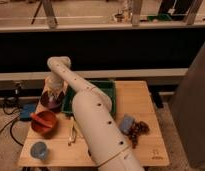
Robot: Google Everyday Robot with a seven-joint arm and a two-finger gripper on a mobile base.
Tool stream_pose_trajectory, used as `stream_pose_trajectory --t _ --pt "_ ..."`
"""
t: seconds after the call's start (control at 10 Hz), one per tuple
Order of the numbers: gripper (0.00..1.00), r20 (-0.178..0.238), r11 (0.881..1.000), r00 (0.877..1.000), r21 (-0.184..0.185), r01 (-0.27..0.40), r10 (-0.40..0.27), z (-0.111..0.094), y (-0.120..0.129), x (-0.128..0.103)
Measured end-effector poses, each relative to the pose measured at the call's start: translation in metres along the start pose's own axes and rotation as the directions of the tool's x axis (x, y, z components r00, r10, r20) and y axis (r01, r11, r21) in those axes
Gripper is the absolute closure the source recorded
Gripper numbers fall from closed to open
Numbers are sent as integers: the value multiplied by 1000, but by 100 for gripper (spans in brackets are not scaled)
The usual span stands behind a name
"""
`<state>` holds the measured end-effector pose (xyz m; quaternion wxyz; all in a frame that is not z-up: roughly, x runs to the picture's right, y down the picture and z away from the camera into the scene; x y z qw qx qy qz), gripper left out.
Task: Wipe purple bowl with towel
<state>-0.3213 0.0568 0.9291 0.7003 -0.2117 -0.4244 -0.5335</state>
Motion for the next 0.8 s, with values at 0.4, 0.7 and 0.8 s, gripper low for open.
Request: stream_pose_trajectory --t 0.4,0.7,0.8 --pt "100 62 998 996 17 62 -62 5 -9 -25" --pt "100 69 998 995 5 69 -69 -5 3 -36" --pt "100 60 998 996 11 62 -63 -12 8 -36"
